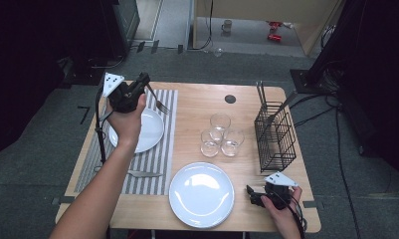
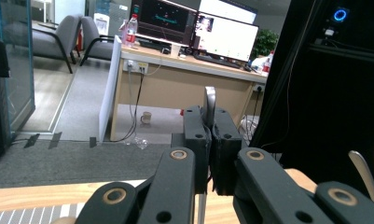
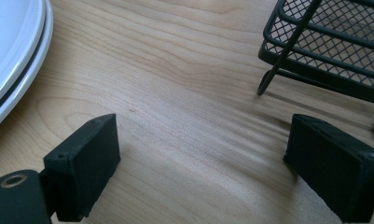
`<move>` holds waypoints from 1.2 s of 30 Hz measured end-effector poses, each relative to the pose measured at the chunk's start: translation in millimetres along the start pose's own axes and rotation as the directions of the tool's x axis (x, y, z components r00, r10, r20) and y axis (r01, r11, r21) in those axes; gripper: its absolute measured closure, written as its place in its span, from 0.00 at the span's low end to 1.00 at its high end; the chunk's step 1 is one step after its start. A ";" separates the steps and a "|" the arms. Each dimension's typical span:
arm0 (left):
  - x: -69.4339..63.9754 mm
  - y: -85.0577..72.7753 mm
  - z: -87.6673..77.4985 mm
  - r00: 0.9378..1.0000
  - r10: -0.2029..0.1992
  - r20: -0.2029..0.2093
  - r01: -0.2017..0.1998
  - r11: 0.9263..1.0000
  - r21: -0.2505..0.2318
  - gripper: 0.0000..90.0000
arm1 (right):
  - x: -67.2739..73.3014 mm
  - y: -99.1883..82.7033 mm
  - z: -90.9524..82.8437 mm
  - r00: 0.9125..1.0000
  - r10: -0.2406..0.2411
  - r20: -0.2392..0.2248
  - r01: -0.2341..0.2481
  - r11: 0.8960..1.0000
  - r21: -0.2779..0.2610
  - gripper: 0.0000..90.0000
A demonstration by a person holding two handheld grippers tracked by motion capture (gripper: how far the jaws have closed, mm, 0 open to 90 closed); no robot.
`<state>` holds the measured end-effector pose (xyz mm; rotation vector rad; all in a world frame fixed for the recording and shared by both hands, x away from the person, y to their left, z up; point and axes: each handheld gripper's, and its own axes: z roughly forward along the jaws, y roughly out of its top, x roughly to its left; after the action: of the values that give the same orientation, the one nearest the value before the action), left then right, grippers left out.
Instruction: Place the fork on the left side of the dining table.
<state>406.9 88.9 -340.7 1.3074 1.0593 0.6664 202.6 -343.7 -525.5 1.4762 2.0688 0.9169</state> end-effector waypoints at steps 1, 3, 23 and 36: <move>1.6 0.0 4.0 1.000 -0.004 -0.008 0.004 1.000 -0.002 0.99 | 0.0 0.0 0.0 1.000 0.000 0.000 0.000 1.000 0.000 0.10; 4.9 0.2 12.1 1.000 -0.020 -0.012 0.020 1.000 -0.011 0.98 | -0.1 0.0 0.0 1.000 -0.001 0.000 0.001 1.000 0.000 0.10; 53.5 -13.5 82.0 0.993 -0.049 -0.105 0.047 0.999 -0.028 0.98 | 0.3 -0.1 0.0 1.000 -0.005 -0.007 0.005 1.000 0.001 0.10; 86.6 -39.8 103.3 0.983 -0.073 -0.169 0.072 0.997 -0.014 0.98 | 0.7 -0.1 0.0 1.000 -0.012 -0.013 0.012 1.000 0.000 0.10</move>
<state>528.4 112.7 -407.1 1.2156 1.2352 0.7359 202.3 -343.0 -525.5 1.4596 2.0851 0.9245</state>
